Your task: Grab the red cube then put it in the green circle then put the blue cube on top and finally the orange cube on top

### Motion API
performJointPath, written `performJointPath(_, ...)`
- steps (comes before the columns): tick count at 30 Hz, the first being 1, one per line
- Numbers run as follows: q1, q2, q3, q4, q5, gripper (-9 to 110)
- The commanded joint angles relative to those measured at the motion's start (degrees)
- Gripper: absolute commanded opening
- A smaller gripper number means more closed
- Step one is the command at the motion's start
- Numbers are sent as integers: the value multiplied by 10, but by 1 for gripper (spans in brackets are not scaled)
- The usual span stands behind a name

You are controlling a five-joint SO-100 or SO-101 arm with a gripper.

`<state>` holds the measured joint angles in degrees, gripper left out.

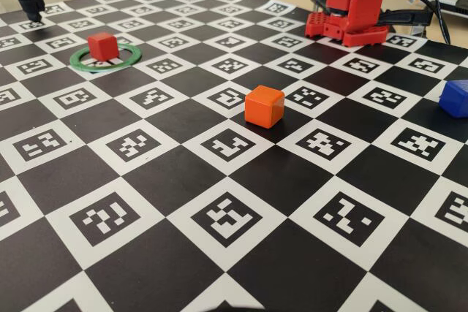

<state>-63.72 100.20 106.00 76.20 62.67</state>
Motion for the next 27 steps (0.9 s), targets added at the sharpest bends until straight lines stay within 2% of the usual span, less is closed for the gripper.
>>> performJointPath(1, -8, -4, -17, 17, -20, 42)
performJointPath(7, -22, -62, -59, 38, -25, 43)
performJointPath(27, -22, -142, -58, -47, -18, 43)
